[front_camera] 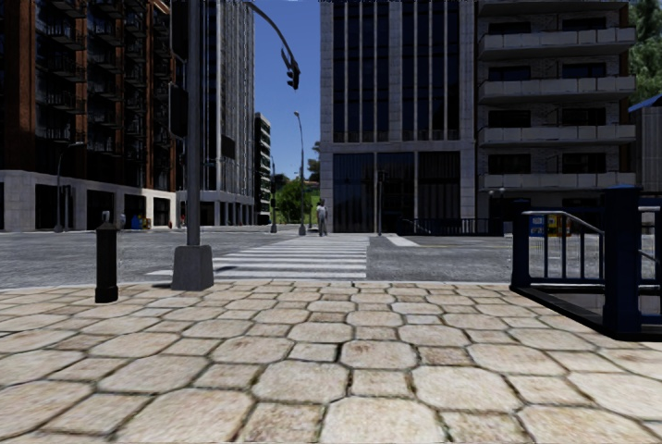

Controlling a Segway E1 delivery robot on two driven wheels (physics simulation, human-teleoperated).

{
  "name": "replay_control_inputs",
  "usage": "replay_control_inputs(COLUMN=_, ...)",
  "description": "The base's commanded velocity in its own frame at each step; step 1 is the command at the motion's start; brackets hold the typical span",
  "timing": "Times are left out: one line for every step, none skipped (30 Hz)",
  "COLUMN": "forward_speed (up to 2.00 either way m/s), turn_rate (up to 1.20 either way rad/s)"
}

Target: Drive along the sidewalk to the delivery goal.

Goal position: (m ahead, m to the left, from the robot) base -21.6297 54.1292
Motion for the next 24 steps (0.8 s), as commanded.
replay_control_inputs(forward_speed=1.60, turn_rate=1.20)
replay_control_inputs(forward_speed=1.60, turn_rate=1.20)
replay_control_inputs(forward_speed=1.52, turn_rate=1.20)
replay_control_inputs(forward_speed=1.49, turn_rate=1.20)
replay_control_inputs(forward_speed=1.49, turn_rate=1.20)
replay_control_inputs(forward_speed=1.49, turn_rate=1.20)
replay_control_inputs(forward_speed=1.48, turn_rate=1.20)
replay_control_inputs(forward_speed=1.48, turn_rate=1.20)
replay_control_inputs(forward_speed=1.48, turn_rate=1.20)
replay_control_inputs(forward_speed=1.48, turn_rate=1.20)
replay_control_inputs(forward_speed=1.48, turn_rate=1.20)
replay_control_inputs(forward_speed=1.48, turn_rate=1.20)
replay_control_inputs(forward_speed=1.48, turn_rate=1.20)
replay_control_inputs(forward_speed=1.48, turn_rate=1.20)
replay_control_inputs(forward_speed=1.48, turn_rate=1.20)
replay_control_inputs(forward_speed=1.48, turn_rate=1.20)
replay_control_inputs(forward_speed=1.48, turn_rate=1.20)
replay_control_inputs(forward_speed=1.48, turn_rate=1.20)
replay_control_inputs(forward_speed=1.48, turn_rate=1.20)
replay_control_inputs(forward_speed=1.48, turn_rate=1.20)
replay_control_inputs(forward_speed=1.48, turn_rate=1.20)
replay_control_inputs(forward_speed=1.48, turn_rate=1.20)
replay_control_inputs(forward_speed=1.48, turn_rate=1.20)
replay_control_inputs(forward_speed=1.48, turn_rate=1.20)
